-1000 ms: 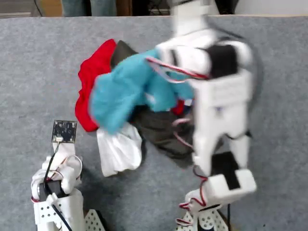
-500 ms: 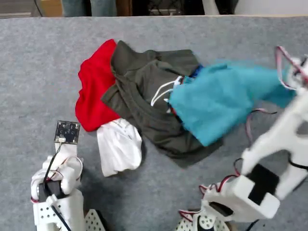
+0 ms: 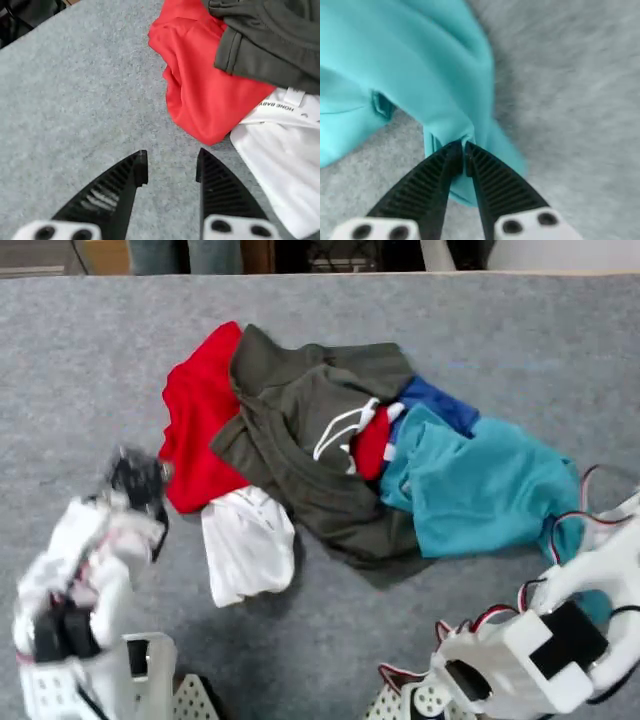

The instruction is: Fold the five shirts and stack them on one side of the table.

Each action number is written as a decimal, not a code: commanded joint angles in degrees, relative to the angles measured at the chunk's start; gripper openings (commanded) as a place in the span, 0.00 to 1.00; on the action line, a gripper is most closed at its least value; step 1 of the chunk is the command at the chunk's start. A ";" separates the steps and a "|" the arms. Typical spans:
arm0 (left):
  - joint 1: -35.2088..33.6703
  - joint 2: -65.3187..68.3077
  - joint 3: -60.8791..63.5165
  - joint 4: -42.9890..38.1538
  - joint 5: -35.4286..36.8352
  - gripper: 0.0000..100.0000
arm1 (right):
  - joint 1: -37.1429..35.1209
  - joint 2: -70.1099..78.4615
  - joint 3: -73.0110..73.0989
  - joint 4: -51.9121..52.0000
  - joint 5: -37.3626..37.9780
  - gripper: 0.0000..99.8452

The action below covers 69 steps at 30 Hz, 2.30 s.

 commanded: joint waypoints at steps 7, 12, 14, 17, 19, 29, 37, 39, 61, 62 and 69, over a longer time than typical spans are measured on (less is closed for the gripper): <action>17.36 51.69 -42.95 11.78 21.01 0.34 | -5.10 -2.86 19.21 -18.99 -1.93 0.01; 21.49 71.47 -52.18 5.10 32.00 0.39 | -5.36 -3.47 20.09 -19.52 -1.93 0.01; 21.85 79.91 -55.34 2.02 37.10 0.39 | -5.36 -3.47 20.09 -19.52 -1.93 0.01; 21.14 91.69 -61.85 -0.70 44.92 0.37 | -5.36 -3.47 20.35 -20.31 -1.93 0.01; 20.26 99.08 -65.98 -2.02 47.47 0.34 | -5.36 -3.47 20.35 -20.40 -1.93 0.01; 15.43 121.23 -86.46 7.47 40.26 0.03 | -5.27 -3.38 20.35 -20.57 -1.93 0.01; -4.97 118.24 -108.35 20.75 38.77 0.03 | -5.27 -3.30 20.35 -20.57 -1.93 0.01; -10.86 117.45 -114.59 22.51 38.77 0.03 | -5.27 -3.30 20.35 -20.57 -1.93 0.01; 8.92 97.05 -110.46 25.49 35.16 0.29 | -5.36 -3.12 20.35 -20.57 -1.93 0.01; 12.44 96.18 -107.38 25.23 35.25 0.29 | -5.36 -3.12 20.35 -20.57 -1.93 0.01; 28.44 102.68 -89.71 13.36 38.15 0.29 | -5.36 -3.12 20.35 -20.57 -1.93 0.01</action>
